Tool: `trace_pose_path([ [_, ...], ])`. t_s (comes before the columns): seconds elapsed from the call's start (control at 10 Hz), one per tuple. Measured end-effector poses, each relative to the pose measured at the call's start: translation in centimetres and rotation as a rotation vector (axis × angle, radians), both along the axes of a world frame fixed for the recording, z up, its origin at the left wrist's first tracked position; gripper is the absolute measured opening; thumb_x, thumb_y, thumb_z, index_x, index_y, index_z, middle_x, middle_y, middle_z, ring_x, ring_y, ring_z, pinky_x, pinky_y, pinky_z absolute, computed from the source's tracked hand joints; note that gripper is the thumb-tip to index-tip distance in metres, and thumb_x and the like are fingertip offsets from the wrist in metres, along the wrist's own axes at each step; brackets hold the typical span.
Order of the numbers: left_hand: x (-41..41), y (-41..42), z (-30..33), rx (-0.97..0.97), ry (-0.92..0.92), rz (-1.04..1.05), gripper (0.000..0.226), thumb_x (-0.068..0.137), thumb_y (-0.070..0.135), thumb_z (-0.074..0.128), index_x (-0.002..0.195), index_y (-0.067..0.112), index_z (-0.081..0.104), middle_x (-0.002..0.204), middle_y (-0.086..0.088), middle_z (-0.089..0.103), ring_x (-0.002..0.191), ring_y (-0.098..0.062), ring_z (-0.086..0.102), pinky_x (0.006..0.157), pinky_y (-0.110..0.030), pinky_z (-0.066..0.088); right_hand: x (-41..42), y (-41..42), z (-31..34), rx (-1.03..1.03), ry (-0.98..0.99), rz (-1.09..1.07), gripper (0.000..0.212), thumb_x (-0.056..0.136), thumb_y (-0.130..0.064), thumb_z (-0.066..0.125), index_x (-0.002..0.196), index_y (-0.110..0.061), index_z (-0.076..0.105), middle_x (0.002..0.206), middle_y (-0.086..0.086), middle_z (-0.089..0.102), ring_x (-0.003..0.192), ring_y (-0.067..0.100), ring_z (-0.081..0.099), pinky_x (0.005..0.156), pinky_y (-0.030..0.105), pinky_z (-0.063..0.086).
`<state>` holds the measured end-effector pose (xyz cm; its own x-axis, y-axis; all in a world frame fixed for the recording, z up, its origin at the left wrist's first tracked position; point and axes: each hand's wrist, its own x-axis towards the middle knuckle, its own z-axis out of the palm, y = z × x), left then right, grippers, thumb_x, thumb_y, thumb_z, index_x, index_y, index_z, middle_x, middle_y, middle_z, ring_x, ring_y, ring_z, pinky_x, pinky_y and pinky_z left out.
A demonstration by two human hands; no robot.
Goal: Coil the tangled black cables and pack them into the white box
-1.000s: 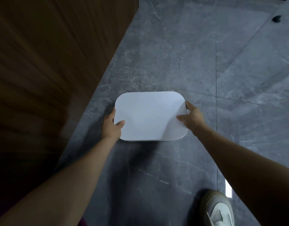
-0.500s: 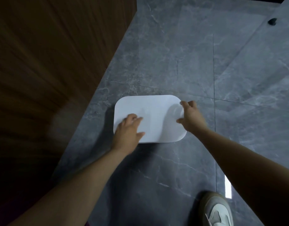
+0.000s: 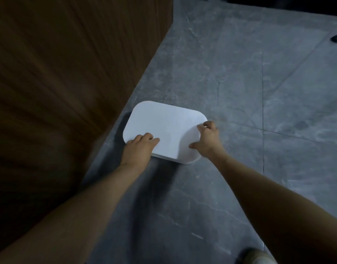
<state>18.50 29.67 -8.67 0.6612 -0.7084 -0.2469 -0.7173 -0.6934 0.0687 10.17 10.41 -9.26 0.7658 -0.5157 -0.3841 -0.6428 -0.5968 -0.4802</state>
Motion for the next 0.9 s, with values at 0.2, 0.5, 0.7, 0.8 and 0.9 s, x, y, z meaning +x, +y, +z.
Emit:
trace_pose_path([
  [0.2,4.1,0.8,-0.5,0.012,0.014,0.164,0.064,0.090,-0.009,0.033,0.147,0.018,0.027,0.149,-0.004,0.030,0.132,-0.025,0.031,0.098,-0.036,0.043,4.7,1.5,-1.1,0.054,-0.110,-0.034,0.060,0.080,-0.016,0.071,0.130,0.002,0.043,0.147,0.013,0.018,0.135,0.032,0.021,0.114,0.034,0.026],
  [0.5,7.0,0.9,-0.4,0.082,-0.027,0.203,0.055,0.093,-0.006,0.037,0.143,0.013,0.032,0.145,-0.007,0.036,0.127,-0.027,0.040,0.099,-0.035,0.043,7.3,3.2,-1.2,0.049,-0.125,0.051,0.059,0.081,-0.012,0.066,0.135,-0.003,0.042,0.150,0.012,0.015,0.140,0.034,0.011,0.113,0.031,0.021],
  [0.7,6.4,-1.1,2.1,0.127,0.018,0.180,0.057,0.093,0.005,0.047,0.145,0.018,0.027,0.147,-0.004,0.032,0.127,-0.025,0.040,0.096,-0.037,0.043,7.1,1.8,1.3,0.127,-0.083,0.092,0.073,0.081,-0.015,0.071,0.143,-0.010,0.033,0.152,0.012,0.013,0.139,0.033,0.021,0.114,0.034,0.024],
  [0.8,6.0,-3.5,6.3,0.045,-0.024,0.126,0.061,0.092,0.011,0.053,0.146,0.020,0.026,0.150,-0.002,0.030,0.130,-0.024,0.039,0.098,-0.037,0.041,6.1,0.0,5.6,0.059,-0.079,0.123,0.073,0.081,-0.018,0.070,0.143,-0.009,0.033,0.151,0.015,0.019,0.136,0.033,0.029,0.112,0.032,0.029],
  [0.9,4.5,-5.8,12.5,0.026,0.000,0.064,0.058,0.092,0.013,0.054,0.144,0.021,0.030,0.150,-0.001,0.031,0.131,-0.025,0.040,0.099,-0.038,0.041,3.7,-2.3,12.1,0.007,-0.037,0.057,0.073,0.084,-0.022,0.068,0.145,-0.008,0.030,0.149,0.017,0.023,0.135,0.033,0.033,0.111,0.032,0.027],
])
